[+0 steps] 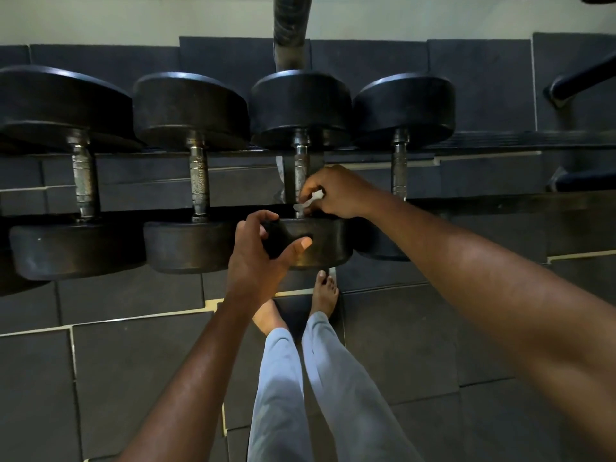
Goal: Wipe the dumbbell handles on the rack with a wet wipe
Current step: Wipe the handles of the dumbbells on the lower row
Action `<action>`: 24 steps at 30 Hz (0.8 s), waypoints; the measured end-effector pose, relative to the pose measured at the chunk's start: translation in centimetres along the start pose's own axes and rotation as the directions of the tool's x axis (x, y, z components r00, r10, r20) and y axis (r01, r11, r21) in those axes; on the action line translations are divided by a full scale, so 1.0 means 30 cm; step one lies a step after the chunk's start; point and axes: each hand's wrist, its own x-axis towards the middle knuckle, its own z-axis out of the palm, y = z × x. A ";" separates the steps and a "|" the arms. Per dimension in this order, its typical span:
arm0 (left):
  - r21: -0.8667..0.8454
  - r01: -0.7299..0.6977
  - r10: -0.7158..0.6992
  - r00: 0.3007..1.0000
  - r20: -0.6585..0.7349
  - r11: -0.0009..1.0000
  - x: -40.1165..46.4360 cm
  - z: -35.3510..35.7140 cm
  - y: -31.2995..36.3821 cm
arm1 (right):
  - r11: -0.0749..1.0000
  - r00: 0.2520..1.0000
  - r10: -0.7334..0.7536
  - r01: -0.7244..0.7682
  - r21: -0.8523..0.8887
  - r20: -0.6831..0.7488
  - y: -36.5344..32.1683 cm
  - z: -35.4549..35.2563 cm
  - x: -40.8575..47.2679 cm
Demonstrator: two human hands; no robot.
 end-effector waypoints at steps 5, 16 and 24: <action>-0.016 0.031 -0.031 0.999 -0.016 0.999 -0.002 0.007 0.006 | 0.998 0.970 -0.021 0.035 0.057 -0.241 0.024 0.014 0.005; -0.019 0.033 -0.033 0.999 -0.025 0.999 -0.001 0.008 0.000 | 0.995 0.686 0.098 -0.058 0.080 -0.721 -0.070 0.046 0.134; -0.034 0.031 -0.031 0.999 -0.006 0.999 -0.004 0.003 0.010 | 0.998 0.713 0.015 -0.058 -0.038 -0.701 -0.073 0.078 0.103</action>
